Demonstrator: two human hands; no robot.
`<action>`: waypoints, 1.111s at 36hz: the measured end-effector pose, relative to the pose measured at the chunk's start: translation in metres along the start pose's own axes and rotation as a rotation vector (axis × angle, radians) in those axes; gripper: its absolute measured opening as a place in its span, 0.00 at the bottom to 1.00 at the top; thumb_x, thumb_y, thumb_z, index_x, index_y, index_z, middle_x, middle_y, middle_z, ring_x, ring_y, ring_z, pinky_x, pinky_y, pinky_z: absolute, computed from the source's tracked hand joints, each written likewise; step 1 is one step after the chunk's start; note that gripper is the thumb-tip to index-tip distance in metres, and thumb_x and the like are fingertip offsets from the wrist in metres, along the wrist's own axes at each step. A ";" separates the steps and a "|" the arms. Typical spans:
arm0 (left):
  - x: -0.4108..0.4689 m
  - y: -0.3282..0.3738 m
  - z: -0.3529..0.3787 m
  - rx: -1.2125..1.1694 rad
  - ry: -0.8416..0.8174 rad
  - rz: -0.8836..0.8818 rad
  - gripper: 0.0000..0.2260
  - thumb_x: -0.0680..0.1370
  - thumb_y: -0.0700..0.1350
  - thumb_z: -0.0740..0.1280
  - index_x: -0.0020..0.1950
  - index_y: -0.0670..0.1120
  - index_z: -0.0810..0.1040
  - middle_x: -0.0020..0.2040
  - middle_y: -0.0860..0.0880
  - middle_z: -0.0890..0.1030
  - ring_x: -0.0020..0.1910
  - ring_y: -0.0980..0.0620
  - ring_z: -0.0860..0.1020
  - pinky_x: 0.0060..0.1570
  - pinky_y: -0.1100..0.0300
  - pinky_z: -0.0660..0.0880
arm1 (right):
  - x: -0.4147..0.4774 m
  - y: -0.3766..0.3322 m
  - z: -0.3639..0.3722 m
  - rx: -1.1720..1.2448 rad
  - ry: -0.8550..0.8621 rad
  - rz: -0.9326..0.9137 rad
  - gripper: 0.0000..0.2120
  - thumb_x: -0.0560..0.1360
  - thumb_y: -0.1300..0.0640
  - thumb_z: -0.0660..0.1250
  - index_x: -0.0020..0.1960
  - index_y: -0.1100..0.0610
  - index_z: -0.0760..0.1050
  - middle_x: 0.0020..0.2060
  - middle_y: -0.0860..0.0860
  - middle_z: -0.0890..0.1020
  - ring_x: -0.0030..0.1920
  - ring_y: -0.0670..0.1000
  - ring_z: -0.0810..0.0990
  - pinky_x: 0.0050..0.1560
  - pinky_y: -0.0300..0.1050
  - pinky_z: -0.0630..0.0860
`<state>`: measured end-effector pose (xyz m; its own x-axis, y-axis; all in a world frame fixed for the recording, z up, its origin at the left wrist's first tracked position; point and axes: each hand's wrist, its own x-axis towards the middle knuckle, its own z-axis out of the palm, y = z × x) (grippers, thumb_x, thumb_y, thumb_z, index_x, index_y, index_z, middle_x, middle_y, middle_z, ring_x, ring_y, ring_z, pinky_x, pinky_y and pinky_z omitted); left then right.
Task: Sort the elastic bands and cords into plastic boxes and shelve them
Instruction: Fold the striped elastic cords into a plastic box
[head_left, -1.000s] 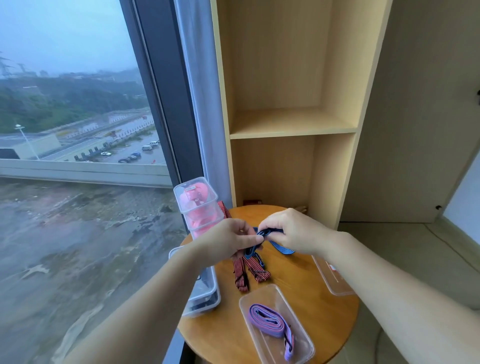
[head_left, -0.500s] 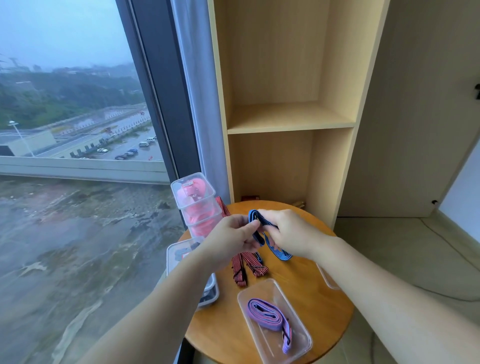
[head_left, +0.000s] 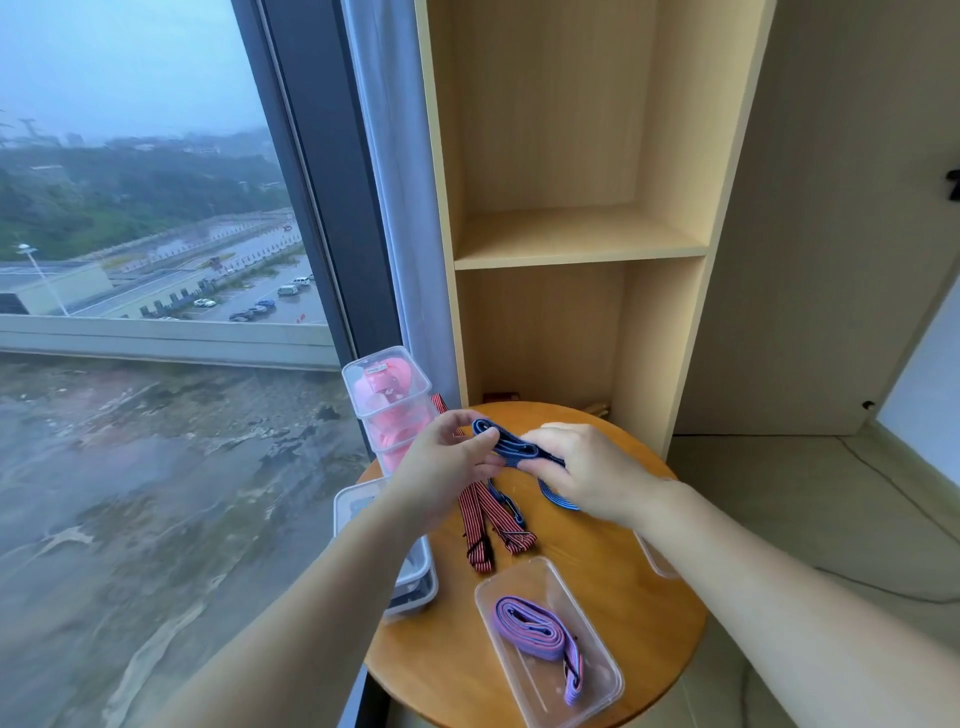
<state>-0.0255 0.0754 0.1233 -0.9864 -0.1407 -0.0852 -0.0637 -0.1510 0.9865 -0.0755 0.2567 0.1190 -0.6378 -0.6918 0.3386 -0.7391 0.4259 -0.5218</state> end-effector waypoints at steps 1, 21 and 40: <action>0.001 0.001 -0.002 0.086 0.025 0.023 0.01 0.79 0.41 0.67 0.49 0.44 0.77 0.38 0.45 0.81 0.34 0.54 0.80 0.32 0.66 0.76 | 0.000 0.001 -0.002 -0.021 -0.004 -0.004 0.11 0.80 0.57 0.64 0.60 0.58 0.79 0.47 0.52 0.81 0.47 0.49 0.77 0.49 0.50 0.76; -0.007 0.004 -0.013 0.531 -0.267 -0.144 0.15 0.77 0.54 0.69 0.52 0.43 0.82 0.33 0.49 0.78 0.24 0.55 0.67 0.25 0.66 0.64 | 0.006 -0.003 -0.010 -0.207 -0.094 -0.131 0.08 0.81 0.54 0.63 0.55 0.56 0.78 0.43 0.51 0.80 0.42 0.50 0.76 0.41 0.50 0.75; -0.006 0.001 0.002 0.009 -0.083 -0.101 0.08 0.84 0.43 0.58 0.54 0.39 0.72 0.38 0.40 0.81 0.29 0.50 0.80 0.31 0.61 0.77 | 0.002 -0.005 0.017 0.074 -0.047 -0.008 0.25 0.76 0.48 0.66 0.70 0.40 0.63 0.51 0.44 0.81 0.52 0.44 0.79 0.50 0.44 0.79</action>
<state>-0.0196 0.0777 0.1249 -0.9840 -0.0439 -0.1727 -0.1643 -0.1516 0.9747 -0.0689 0.2435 0.1094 -0.6194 -0.7225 0.3071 -0.7254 0.3771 -0.5759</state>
